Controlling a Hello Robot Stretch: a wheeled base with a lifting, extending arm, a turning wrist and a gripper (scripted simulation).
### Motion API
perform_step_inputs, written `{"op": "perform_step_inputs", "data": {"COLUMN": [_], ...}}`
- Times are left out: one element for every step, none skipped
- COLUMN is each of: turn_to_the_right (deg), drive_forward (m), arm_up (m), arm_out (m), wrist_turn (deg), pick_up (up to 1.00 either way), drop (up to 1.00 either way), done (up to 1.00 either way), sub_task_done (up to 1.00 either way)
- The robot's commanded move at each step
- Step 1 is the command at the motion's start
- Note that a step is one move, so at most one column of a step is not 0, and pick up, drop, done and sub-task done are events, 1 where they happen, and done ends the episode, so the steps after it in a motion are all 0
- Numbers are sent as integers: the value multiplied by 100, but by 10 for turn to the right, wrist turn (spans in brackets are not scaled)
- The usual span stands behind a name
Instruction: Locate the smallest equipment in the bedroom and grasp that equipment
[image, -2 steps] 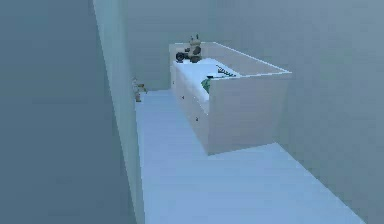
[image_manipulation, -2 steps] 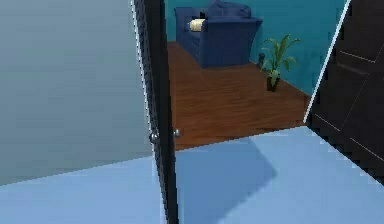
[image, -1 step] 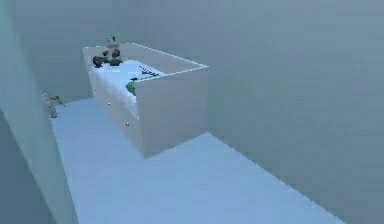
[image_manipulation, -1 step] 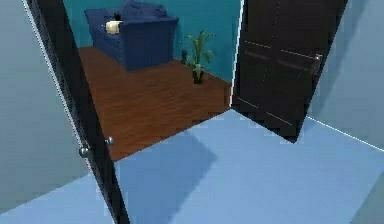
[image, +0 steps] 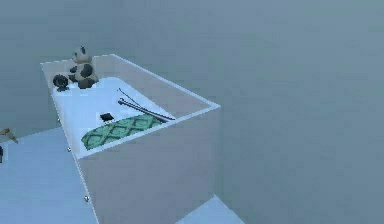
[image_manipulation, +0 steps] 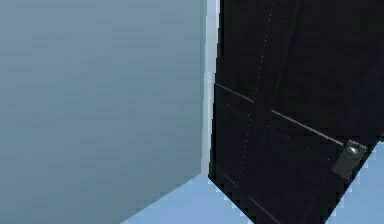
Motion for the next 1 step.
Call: {"op": "perform_step_inputs", "data": {"turn_to_the_right": [30], "drive_forward": [0], "arm_up": [0], "arm_out": [0], "wrist_turn": [0], "pick_up": [0], "drop": [0], "done": [0], "sub_task_done": [0]}}
